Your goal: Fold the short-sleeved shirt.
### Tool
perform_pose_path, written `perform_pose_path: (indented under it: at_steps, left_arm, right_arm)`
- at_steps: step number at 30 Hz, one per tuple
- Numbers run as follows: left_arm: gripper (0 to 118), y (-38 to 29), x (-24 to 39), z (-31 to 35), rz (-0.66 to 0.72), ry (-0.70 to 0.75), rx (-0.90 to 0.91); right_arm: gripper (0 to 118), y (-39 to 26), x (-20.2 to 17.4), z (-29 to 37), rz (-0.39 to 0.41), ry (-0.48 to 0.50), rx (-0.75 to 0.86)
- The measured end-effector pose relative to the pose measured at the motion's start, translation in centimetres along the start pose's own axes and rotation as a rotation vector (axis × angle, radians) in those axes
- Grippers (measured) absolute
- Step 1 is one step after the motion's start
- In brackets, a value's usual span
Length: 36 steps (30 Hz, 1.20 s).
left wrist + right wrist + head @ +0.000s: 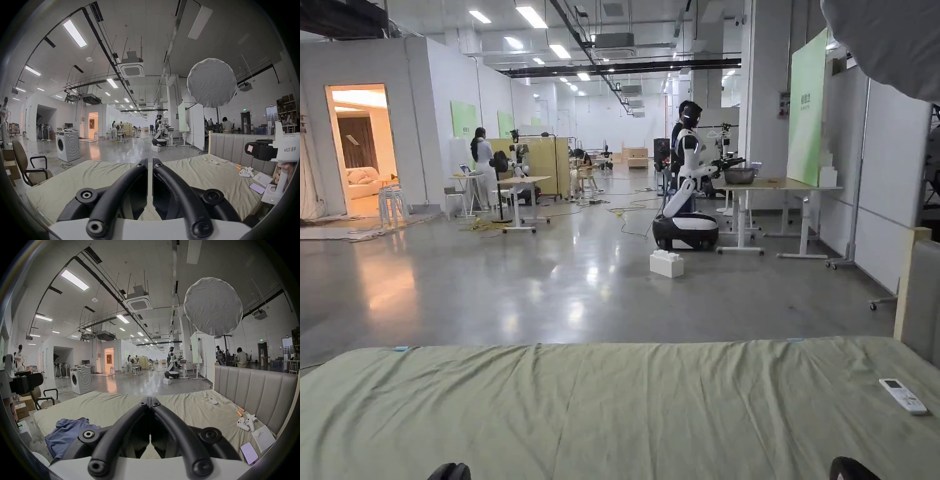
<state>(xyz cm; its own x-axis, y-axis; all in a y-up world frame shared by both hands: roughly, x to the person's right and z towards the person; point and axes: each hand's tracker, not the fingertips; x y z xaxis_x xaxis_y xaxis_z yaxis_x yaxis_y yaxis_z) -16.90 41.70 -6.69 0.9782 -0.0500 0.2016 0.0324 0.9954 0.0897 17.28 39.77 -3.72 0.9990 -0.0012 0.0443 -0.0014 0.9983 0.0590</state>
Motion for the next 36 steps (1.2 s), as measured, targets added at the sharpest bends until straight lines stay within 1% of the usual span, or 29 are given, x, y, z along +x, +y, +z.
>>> perform_pose_path:
  at_steps: [3, 8, 12, 18, 23, 28, 33, 36]
  left_arm:
    - [5, -0.2, 0.0, -0.1, 0.004, 0.001, -0.009]
    - [5, -0.7, 0.2, -0.1, -0.008, -0.001, -0.032]
    - [5, -0.7, 0.2, -0.1, -0.002, -0.005, -0.031]
    - [5, -0.6, 0.2, 0.0, -0.002, -0.010, -0.031]
    - [5, -0.8, 0.0, -0.2, -0.007, -0.002, -0.043]
    - [5, -0.4, -0.5, -0.4, 0.011, 0.011, -0.042]
    - [5, 0.2, -0.7, -1.0, -0.012, 0.022, -0.036]
    - [5, 0.1, -0.6, -1.1, -0.005, 0.011, -0.035]
  right_arm:
    - [0, -0.2, 0.1, 0.1, -0.010, -0.002, -0.006]
    - [0, -0.4, 0.1, 0.4, 0.017, -0.020, -0.007]
    - [0, -0.4, 0.3, 0.6, 0.000, -0.017, -0.010]
    - [0, -0.6, 0.2, 0.6, 0.000, -0.015, -0.014]
    - [0, -0.7, 0.1, 0.4, 0.024, -0.030, -0.011]
    - [0, -0.4, 0.5, 0.3, 0.005, -0.030, -0.005]
    - [0, 0.0, 0.5, 0.0, 0.040, -0.034, 0.008]
    - [0, 0.1, 0.6, 0.0, 0.018, -0.025, 0.015]
